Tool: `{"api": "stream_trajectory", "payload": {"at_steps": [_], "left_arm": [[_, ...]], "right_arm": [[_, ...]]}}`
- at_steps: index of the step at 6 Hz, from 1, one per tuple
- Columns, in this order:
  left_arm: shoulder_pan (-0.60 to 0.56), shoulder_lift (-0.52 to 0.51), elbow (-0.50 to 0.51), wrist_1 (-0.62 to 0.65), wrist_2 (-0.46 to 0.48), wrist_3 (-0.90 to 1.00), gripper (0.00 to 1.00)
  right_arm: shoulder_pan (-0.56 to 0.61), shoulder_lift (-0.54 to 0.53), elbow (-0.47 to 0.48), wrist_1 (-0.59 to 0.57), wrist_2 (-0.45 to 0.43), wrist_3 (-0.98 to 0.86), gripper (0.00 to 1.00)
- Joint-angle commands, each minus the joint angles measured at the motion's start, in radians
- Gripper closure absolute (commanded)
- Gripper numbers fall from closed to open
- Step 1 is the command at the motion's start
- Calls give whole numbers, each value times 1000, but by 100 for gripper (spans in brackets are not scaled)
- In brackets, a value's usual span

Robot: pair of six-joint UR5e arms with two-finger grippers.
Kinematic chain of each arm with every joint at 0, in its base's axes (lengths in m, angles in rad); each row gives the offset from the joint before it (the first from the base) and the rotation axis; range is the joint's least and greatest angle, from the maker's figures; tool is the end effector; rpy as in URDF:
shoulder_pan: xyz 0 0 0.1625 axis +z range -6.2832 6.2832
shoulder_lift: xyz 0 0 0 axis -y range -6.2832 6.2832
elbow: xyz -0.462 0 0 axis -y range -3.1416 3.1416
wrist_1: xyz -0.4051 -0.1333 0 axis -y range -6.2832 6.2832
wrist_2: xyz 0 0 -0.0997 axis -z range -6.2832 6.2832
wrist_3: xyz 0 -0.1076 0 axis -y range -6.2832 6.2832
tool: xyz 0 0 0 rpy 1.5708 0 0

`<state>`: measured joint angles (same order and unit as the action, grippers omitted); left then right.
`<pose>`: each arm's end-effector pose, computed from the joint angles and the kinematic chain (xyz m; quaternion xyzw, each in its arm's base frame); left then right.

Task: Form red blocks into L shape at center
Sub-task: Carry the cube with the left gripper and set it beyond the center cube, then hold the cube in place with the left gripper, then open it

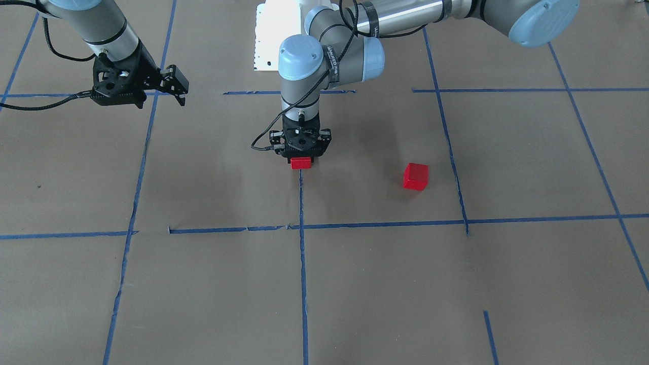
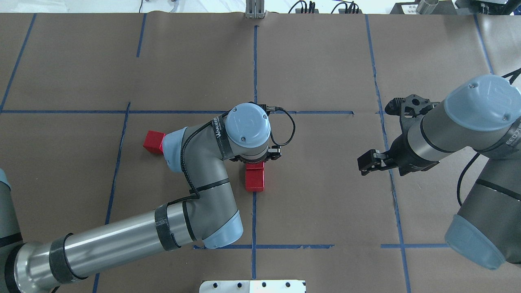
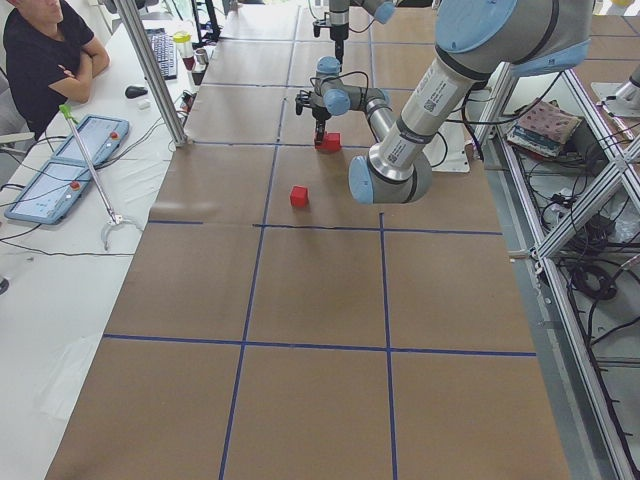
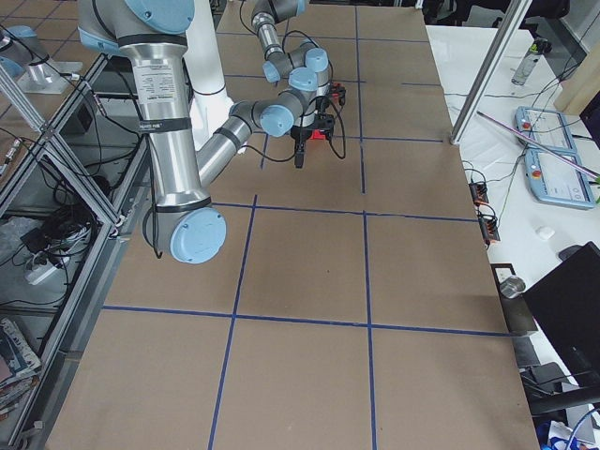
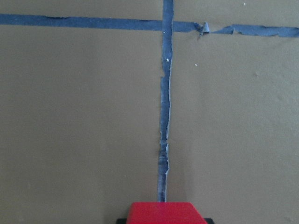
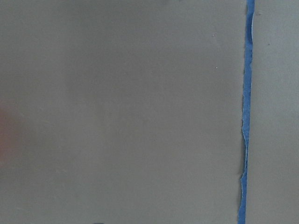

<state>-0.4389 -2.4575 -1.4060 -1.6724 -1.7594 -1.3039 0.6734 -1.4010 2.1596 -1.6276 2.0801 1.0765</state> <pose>0.6828 -0.4455 0.1855 0.0567 0.4037 -0.0408 0.9122 -0.3474 -0.3806 0.3466 -0.0140 -0.4080 -0.0050 0.9129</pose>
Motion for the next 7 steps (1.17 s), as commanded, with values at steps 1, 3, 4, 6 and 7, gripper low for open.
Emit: {"api": "stream_trajectory", "payload": {"at_steps": [1, 3, 4, 6, 7], "left_arm": [[2, 6, -5, 0, 0, 0, 99], [3, 14, -14, -1, 0, 0, 98], [5, 14, -14, -1, 0, 0, 94], [6, 14, -14, -3, 0, -2, 49], [8, 14, -14, -4, 0, -2, 35]], "right_arm": [[0, 0, 0, 0, 1, -1, 0], [0, -1, 0, 0, 2, 0, 0], [0, 0, 2, 0, 3, 0, 0], [0, 0, 3, 0, 6, -1, 0], [0, 0, 5, 0, 8, -1, 0]]}}
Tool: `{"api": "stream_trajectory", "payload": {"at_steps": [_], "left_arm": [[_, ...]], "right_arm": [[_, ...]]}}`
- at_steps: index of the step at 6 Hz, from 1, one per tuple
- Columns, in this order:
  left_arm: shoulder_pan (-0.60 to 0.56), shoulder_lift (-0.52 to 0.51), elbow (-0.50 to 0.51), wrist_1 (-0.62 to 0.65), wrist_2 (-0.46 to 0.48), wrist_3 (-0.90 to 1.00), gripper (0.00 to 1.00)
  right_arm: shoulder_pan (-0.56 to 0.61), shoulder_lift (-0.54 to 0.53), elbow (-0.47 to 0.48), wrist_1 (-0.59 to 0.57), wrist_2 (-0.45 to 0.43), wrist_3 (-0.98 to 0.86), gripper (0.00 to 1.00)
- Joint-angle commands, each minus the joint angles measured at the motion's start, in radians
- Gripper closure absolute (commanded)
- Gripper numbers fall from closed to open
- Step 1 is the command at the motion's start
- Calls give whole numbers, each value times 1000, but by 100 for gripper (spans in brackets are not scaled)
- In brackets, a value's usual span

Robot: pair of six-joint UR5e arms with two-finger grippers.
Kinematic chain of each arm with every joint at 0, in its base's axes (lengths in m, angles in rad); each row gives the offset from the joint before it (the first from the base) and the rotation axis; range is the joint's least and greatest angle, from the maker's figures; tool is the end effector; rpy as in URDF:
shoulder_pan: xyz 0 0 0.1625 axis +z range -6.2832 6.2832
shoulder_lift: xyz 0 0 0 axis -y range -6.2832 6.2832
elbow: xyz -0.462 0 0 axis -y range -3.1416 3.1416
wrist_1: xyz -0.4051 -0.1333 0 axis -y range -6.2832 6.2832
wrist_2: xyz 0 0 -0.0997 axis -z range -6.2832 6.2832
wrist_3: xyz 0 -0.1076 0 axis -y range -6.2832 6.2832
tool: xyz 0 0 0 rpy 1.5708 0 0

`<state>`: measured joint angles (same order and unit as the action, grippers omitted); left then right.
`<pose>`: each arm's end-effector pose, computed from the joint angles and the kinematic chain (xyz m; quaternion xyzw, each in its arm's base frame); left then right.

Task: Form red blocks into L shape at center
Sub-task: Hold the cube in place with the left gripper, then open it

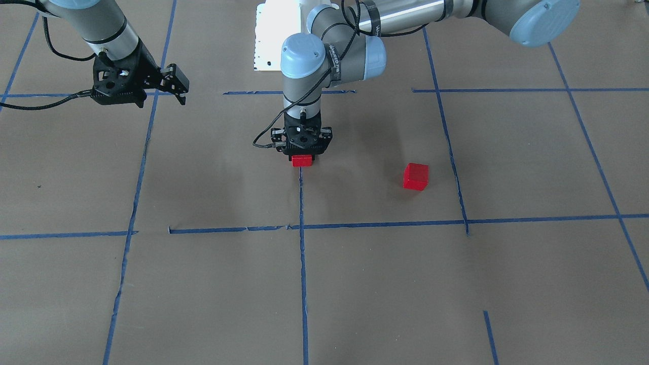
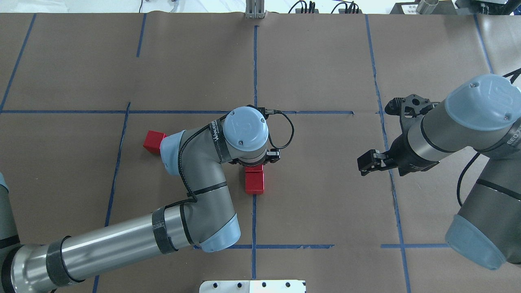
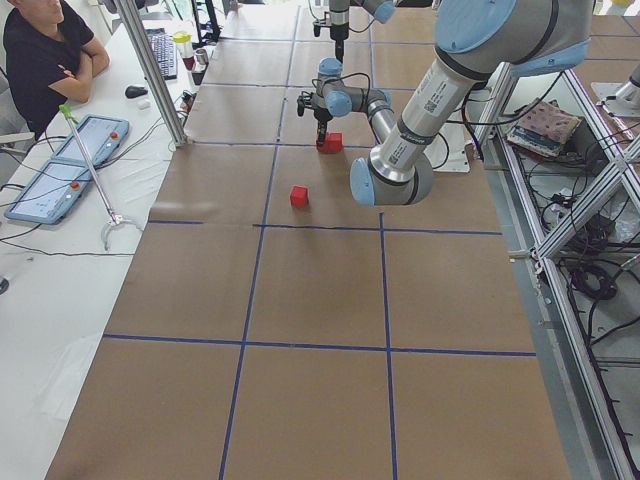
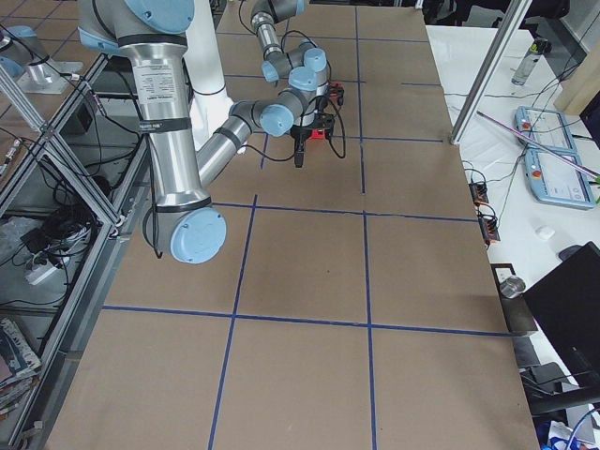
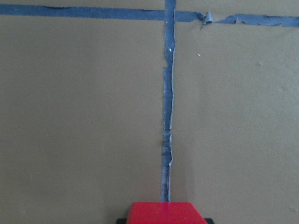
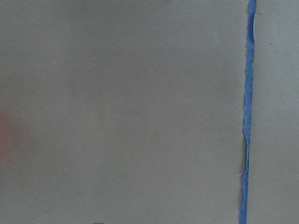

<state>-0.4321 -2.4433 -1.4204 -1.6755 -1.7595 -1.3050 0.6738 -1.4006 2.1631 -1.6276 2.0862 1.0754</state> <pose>0.6820 -0.4391 0.1900 0.0557 0.4053 -0.0380 0.9117 -0.3467 -0.3796 0.3446 -0.0150 -0.4107 -0.0069 0.9116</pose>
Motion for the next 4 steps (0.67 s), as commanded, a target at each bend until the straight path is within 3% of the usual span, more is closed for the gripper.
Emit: {"api": "stream_trajectory", "payload": {"at_steps": [1, 2, 3, 4], "left_arm": [[1, 1, -2, -1, -2, 0, 12], [1, 1, -8, -1, -2, 0, 0], [-2, 19, -68, 2, -5, 1, 0], [-22, 108, -216, 5, -5, 9, 1]], "right_arm": [[0, 0, 1, 0, 2, 0, 0], [0, 0, 1, 0, 2, 0, 0], [0, 0, 3, 0, 2, 0, 0], [4, 0, 3, 0, 2, 0, 0]]}}
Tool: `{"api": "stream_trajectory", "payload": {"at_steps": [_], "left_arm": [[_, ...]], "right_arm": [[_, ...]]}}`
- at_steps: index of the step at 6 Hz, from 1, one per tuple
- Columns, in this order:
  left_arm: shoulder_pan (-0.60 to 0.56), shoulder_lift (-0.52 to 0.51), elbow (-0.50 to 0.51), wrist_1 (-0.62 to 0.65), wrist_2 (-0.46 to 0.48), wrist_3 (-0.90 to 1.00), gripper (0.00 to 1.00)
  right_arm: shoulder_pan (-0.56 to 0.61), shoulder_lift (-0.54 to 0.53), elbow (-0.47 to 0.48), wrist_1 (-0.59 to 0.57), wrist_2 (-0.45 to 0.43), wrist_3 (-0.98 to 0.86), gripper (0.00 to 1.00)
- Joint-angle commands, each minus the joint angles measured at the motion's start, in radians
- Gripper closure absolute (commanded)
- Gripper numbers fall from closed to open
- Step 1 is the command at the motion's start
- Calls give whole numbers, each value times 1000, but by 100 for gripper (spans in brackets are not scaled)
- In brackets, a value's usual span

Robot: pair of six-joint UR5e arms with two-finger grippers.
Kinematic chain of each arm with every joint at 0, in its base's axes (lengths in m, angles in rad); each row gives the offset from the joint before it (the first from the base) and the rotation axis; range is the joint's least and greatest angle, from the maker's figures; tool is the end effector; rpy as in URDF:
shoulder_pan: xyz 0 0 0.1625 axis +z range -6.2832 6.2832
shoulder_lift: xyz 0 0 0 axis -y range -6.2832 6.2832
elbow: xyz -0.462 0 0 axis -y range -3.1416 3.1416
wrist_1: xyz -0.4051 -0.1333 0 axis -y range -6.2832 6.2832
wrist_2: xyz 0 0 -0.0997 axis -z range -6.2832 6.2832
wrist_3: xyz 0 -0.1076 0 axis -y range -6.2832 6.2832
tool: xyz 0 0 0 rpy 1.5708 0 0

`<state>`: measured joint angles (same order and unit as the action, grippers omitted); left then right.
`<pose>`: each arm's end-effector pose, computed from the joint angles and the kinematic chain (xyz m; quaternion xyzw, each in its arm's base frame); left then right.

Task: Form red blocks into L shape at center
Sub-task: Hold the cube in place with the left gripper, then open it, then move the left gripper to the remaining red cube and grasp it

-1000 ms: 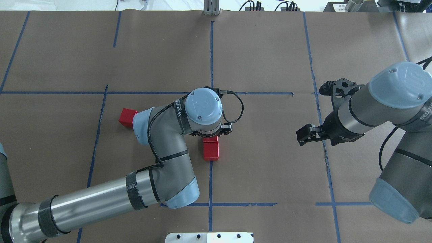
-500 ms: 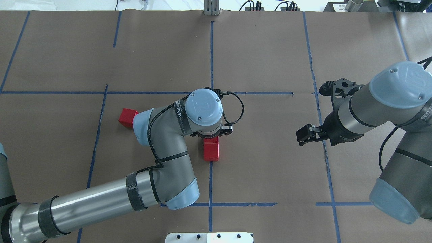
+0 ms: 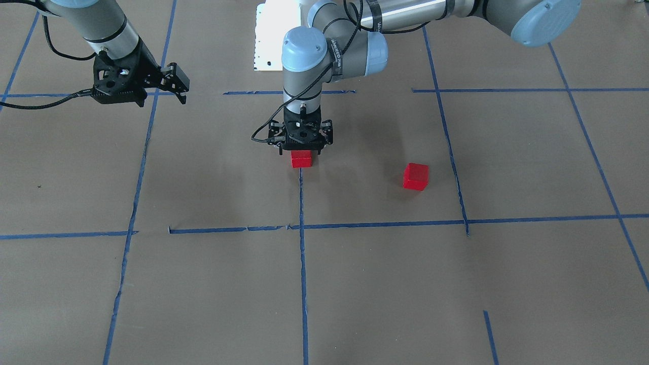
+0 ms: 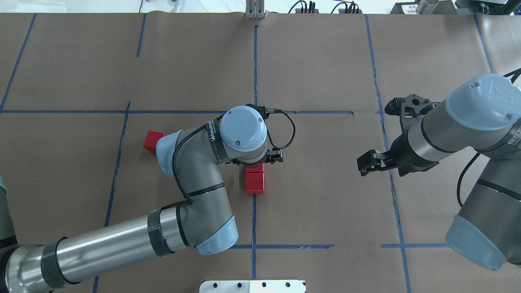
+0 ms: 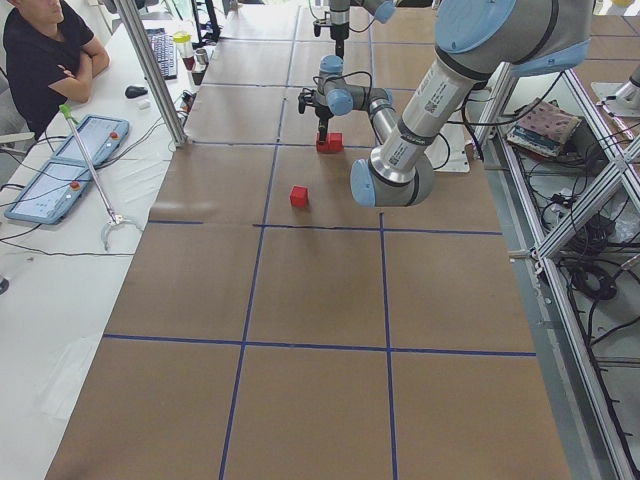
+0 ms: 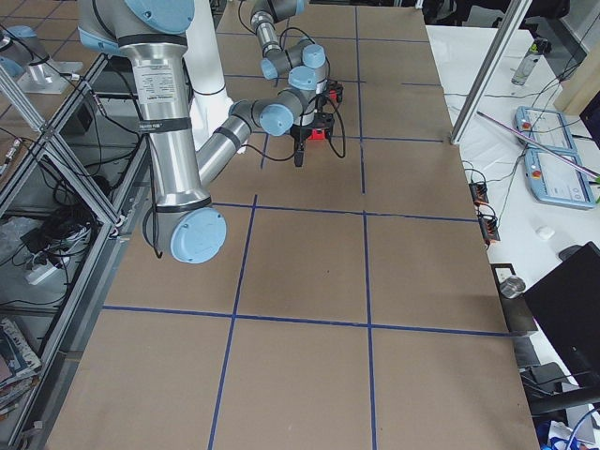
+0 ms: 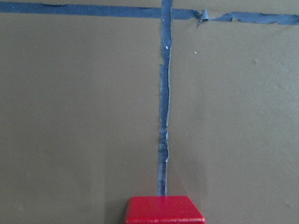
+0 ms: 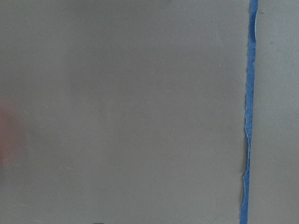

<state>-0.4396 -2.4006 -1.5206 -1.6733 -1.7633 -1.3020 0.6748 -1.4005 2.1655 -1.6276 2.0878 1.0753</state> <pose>0.6523 -0.4313 0.1797 0.0659 0.4287 -0.0359 0.9003 -0.3459 -0.3794 0.3435 -0.0147 -0.4119 -0.0071 0.9111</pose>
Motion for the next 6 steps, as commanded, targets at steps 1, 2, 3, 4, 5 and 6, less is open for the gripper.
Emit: {"api": "stream_trajectory", "payload": {"at_steps": [1, 2, 3, 4, 5, 6], "left_arm": [[-61, 140, -203, 4, -5, 10, 2], [-86, 232, -275, 1, -7, 94, 2], [-120, 332, -341, -3, -5, 248, 2], [-158, 390, -340, -8, -31, 338, 2], [-186, 432, -339, -22, -77, 366, 3], [-223, 439, -301, -46, -132, 473, 3]], "right_arm": [[3, -2, 0, 0, 0, 0, 0], [3, -5, 5, -2, 0, 2, 0], [0, -3, 5, -2, 0, 8, 0], [-1, -5, -1, -2, -2, 8, 0], [-1, -5, 0, -2, 0, 9, 0], [0, -6, 0, -2, -3, 11, 0]]}}
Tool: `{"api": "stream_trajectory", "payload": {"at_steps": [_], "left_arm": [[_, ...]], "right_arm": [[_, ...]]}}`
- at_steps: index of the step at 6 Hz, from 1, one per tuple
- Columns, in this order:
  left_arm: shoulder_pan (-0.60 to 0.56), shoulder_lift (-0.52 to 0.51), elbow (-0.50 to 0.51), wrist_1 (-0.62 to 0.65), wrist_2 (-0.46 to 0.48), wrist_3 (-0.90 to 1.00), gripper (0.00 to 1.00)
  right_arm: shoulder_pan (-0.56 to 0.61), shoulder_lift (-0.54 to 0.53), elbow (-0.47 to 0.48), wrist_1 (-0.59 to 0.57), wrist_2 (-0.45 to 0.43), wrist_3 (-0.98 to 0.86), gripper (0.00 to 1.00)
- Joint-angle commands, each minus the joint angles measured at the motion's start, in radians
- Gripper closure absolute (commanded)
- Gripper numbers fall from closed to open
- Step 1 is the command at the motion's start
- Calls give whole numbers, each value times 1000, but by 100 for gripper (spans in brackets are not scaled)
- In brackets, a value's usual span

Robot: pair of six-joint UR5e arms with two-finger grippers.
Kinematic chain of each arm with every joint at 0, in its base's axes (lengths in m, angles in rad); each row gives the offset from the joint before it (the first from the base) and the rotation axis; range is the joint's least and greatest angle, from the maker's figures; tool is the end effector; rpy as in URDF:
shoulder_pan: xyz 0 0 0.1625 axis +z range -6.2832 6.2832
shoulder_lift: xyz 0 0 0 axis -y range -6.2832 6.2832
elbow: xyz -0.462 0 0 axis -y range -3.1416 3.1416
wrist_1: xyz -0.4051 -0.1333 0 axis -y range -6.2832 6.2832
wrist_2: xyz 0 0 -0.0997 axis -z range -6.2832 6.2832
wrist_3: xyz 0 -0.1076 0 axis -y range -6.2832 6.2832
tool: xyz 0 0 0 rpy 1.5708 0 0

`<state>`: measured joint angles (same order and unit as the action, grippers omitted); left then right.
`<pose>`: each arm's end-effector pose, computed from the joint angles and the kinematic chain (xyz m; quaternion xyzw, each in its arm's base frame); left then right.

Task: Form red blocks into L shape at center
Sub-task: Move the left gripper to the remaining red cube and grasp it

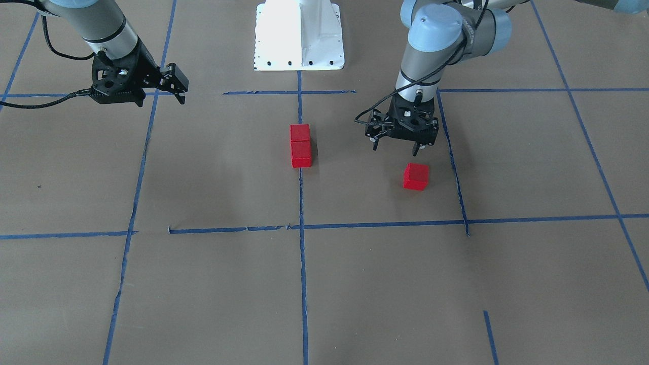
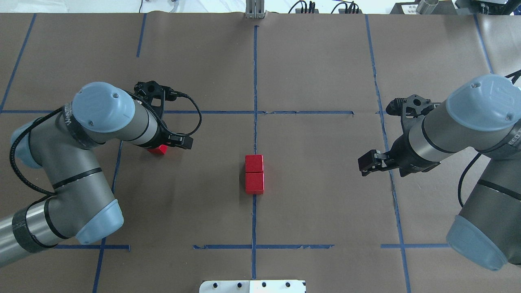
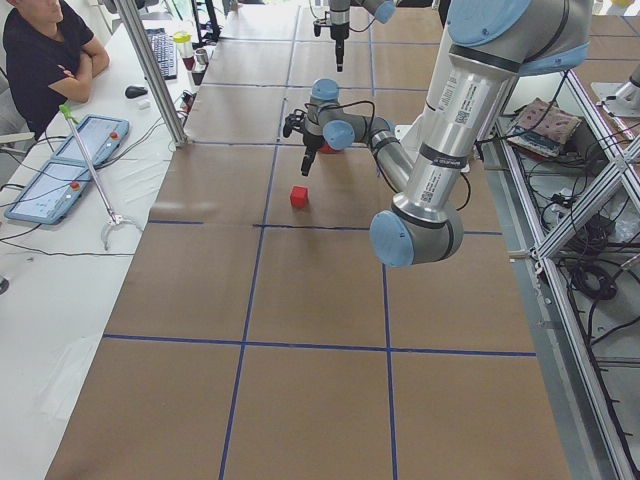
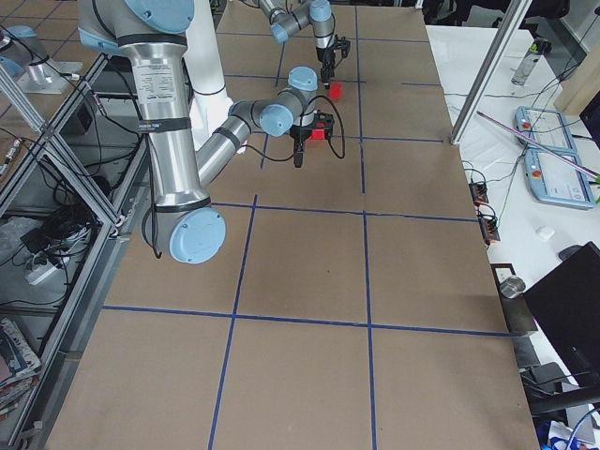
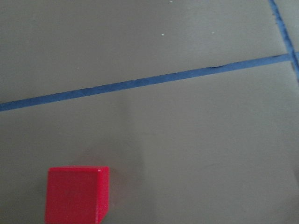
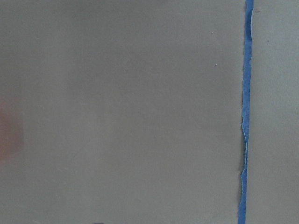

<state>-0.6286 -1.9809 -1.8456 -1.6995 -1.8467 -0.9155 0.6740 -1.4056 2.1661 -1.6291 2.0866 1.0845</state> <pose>0.4579 -0.4614 0.3286 0.1335 0.3895 0.0665 0.9089 -0.3453 -0.3785 0.3460 -0.0180 -0.4094 -0.0022 0.9122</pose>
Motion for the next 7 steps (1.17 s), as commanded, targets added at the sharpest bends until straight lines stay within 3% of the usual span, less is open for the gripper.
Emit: {"api": "stream_trajectory", "payload": {"at_steps": [1, 7], "left_arm": [[-61, 19, 38, -22, -55, 87, 3], [-59, -10, 219, -158, -94, -43, 3]], "right_arm": [[1, 1, 8, 0, -2, 6, 0], [-1, 5, 9, 0, 1, 6, 0]]}}
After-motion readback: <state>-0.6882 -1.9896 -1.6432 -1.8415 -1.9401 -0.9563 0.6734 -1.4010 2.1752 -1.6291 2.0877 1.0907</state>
